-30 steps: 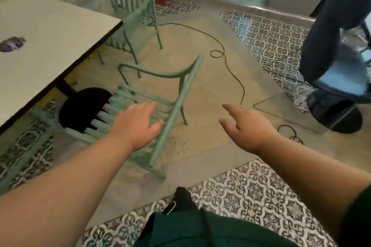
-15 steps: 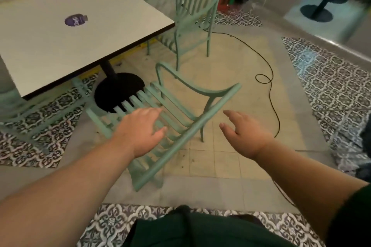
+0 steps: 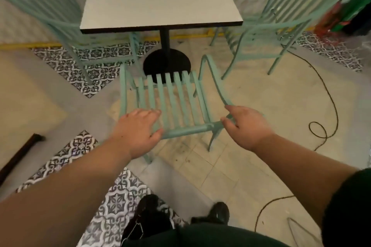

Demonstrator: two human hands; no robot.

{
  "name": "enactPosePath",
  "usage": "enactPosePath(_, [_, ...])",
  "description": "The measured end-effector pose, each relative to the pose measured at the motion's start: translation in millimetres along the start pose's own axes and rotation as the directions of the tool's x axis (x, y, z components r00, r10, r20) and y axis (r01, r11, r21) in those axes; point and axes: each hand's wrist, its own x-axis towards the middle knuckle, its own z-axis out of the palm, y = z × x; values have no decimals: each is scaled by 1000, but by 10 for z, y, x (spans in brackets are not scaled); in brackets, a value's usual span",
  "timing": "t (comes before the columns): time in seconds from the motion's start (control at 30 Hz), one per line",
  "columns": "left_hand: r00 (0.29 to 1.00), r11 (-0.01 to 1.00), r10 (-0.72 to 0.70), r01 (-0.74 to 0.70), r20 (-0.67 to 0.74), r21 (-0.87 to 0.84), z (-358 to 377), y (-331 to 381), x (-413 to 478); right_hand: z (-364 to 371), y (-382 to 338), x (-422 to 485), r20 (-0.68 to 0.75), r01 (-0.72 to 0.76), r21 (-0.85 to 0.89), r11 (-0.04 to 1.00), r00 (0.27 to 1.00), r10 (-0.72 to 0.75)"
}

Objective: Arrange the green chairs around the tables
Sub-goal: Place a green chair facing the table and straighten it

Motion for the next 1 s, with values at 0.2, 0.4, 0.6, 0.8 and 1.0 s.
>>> enactPosePath(0.2, [989,987,-148,149,21,-55,267,154,-29,137,219,315,-7,116,-76,990,993,-116])
enactPosePath(0.4, [980,981,-196,195,41,19,512,36,-14,388,152,489,10,163,-90,983,987,-162])
enactPosePath(0.6, [975,977,-213,213,72,-1,557,10,157,582,138,562,29,174,-180,968,985,-172])
enactPosePath(0.8, [951,957,-291,289,106,30,567,-166,124,637,118,654,20,146,-262,954,989,-146])
enactPosePath(1.0, [961,964,-268,266,67,27,558,-183,178,673,106,739,10,156,-300,941,987,-160])
